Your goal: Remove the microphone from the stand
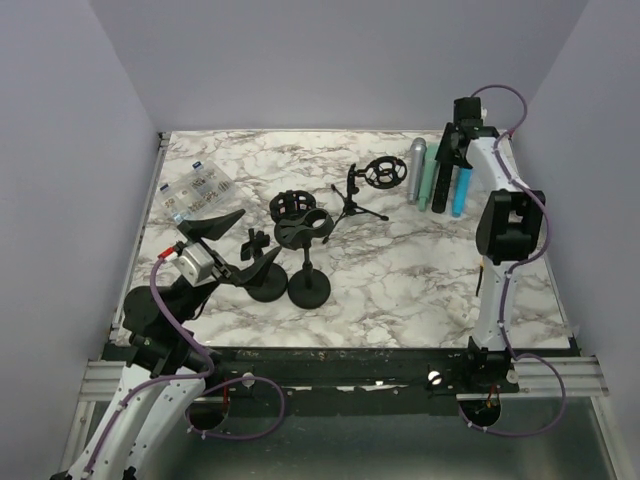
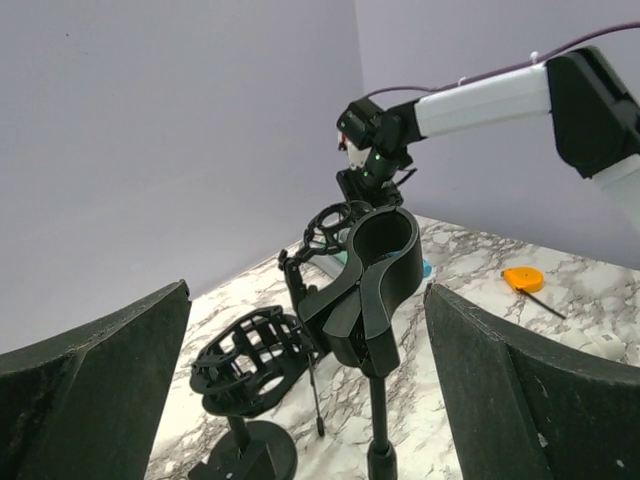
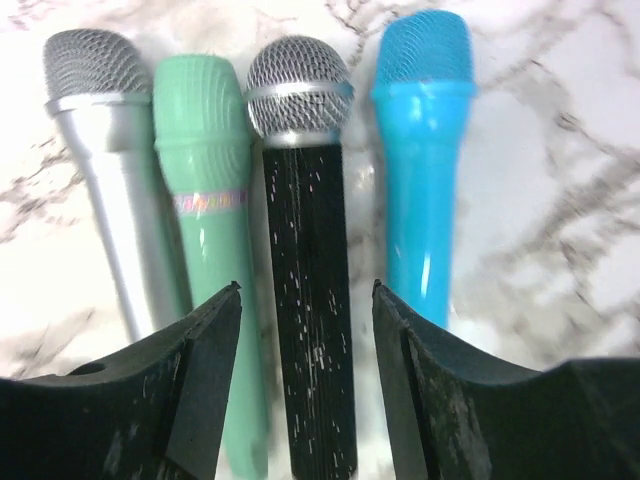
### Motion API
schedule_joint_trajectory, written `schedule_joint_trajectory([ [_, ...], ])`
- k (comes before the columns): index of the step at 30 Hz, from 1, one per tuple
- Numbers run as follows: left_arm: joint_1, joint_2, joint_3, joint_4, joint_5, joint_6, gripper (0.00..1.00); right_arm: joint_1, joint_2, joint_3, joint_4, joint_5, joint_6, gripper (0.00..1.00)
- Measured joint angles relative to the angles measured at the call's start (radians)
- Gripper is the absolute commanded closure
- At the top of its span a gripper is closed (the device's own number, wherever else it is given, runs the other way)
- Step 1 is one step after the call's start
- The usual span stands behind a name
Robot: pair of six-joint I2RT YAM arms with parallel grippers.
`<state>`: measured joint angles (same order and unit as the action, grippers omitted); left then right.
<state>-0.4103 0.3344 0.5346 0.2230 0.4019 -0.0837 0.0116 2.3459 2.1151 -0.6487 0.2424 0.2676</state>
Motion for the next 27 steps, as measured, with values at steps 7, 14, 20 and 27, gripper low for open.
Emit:
schedule_joint_trajectory([
  [7, -0.004, 0.023, 0.061, -0.041, 0.016, -0.022, 0.01, 0.0, -0.446, -0.394, 0.081, -0.065, 0.048, 0.4],
  [14, -0.004, 0.077, 0.177, -0.182, 0.022, -0.131, 0.02, 0.059, -0.849, -0.878, 0.219, -0.268, 0.114, 0.36],
  [20, -0.003, 0.183, 0.381, -0.409, 0.005, -0.37, 0.01, 0.21, -1.052, -1.161, 0.322, -0.47, 0.21, 0.25],
  [27, -0.003, 0.234, 0.418, -0.542, 0.006, -0.5, 0.01, 0.51, -1.173, -1.288, 0.465, -0.573, 0.362, 0.14],
])
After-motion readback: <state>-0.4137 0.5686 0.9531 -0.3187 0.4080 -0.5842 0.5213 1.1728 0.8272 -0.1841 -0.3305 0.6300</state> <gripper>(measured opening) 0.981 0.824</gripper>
